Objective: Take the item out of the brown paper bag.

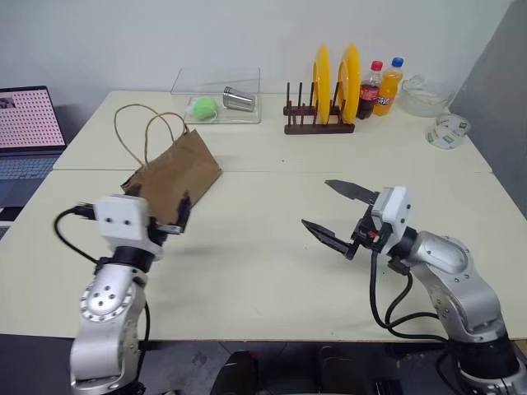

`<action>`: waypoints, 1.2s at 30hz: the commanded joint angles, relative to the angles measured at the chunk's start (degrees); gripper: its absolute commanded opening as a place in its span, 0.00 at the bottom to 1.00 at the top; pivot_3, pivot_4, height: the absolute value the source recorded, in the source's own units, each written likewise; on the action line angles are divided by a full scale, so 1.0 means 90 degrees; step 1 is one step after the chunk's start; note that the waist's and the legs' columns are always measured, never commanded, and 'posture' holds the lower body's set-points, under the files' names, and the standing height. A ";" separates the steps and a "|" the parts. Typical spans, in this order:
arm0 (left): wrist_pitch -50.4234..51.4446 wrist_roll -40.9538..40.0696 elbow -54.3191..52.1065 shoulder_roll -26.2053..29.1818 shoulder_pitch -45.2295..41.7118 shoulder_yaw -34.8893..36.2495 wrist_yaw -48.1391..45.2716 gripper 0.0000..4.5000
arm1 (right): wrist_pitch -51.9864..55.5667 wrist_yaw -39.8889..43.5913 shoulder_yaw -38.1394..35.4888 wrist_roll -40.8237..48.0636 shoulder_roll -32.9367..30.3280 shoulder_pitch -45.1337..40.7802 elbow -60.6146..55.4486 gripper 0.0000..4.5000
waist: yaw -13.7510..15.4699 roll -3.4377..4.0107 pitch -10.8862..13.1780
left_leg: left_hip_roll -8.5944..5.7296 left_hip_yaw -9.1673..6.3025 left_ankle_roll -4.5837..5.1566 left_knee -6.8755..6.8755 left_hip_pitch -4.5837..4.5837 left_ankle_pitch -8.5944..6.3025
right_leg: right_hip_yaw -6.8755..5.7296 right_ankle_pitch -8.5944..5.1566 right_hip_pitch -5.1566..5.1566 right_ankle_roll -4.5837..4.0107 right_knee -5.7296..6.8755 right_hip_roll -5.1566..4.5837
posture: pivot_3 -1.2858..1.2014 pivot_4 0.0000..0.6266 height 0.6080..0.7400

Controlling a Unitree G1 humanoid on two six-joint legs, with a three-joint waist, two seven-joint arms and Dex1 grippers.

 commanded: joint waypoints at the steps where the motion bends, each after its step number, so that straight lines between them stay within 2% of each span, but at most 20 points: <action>1: 0.0861 -0.0788 -0.0121 0.0329 -0.0359 0.0676 -0.0006 1.00 | -0.0277 0.0268 0.0106 0.0044 0.0108 -0.0234 0.0160 1.00 | -0.0001 -0.0001 0.0001 | 0.0000 0.0000 0.0000 0.0000 0.0000 0.0000 | -0.0001 0.0000 -0.0002 0.0000 0.0003 0.0000 | 0.52 0.24 1.00; 6: 0.1455 -0.1240 0.0896 0.1413 -0.0899 0.0939 -0.0720 1.00 | -0.0407 0.0402 0.0249 -0.0012 0.0271 -0.0434 0.0310 1.00 | -0.0017 -0.0001 0.0002 | 0.0001 0.0001 -0.0001 0.0000 0.0001 0.0000 | -0.0001 0.0000 -0.0005 0.0000 0.0007 0.0003 | 0.52 0.24 1.00; 9: 0.1339 -0.1115 0.1649 0.1942 -0.1388 0.0854 -0.0938 1.00 | -0.0345 0.0361 0.0255 -0.0010 0.0279 -0.0469 0.0179 1.00 | -0.0015 -0.0005 0.0005 | 0.0001 -0.0001 -0.0001 0.0000 0.0000 0.0000 | -0.0003 0.0000 -0.0006 0.0000 0.0007 0.0003 | 0.52 0.24 1.00; 13: 0.1193 -0.0947 0.2496 0.2333 -0.1913 0.0723 -0.1068 1.00 | -0.0240 0.0291 0.0246 0.0014 0.0262 -0.0469 0.0016 1.00 | -0.0015 -0.0007 0.0006 | 0.0001 0.0000 -0.0001 -0.0004 -0.0004 0.0000 | 0.0001 0.0000 -0.0016 -0.0001 0.0006 0.0003 | 0.52 0.24 1.00; 18: 0.1312 -0.0734 0.3621 0.2748 -0.2842 0.0180 -0.1409 1.00 | -0.0053 0.0270 0.0332 0.0036 0.0214 -0.0558 -0.0234 1.00 | -0.0016 -0.0007 0.0006 | 0.0001 0.0000 -0.0002 -0.0007 -0.0010 0.0001 | 0.0003 0.0000 -0.0027 -0.0001 0.0009 0.0003 | 0.52 0.24 1.00; 27: 0.1041 -0.0344 0.5276 0.2870 -0.4171 -0.0524 -0.1816 1.00 | 0.0686 0.0679 0.0525 0.0489 -0.0022 -0.1131 -0.0743 1.00 | -0.0036 -0.0009 0.0007 | 0.0000 -0.0001 -0.0003 -0.0012 -0.0015 0.0002 | 0.0003 0.0000 -0.0041 -0.0001 0.0014 0.0003 | 0.52 0.24 1.00; 36: 0.0497 -0.0205 0.6514 0.2909 -0.5085 -0.0476 -0.1995 1.00 | 0.0711 0.0771 0.0496 0.0433 -0.0172 -0.1300 -0.0639 1.00 | -0.0033 -0.0010 0.0008 | -0.0001 -0.0003 -0.0004 -0.0012 -0.0025 0.0002 | 0.0002 0.0001 -0.0050 -0.0001 0.0014 0.0001 | 0.52 0.24 1.00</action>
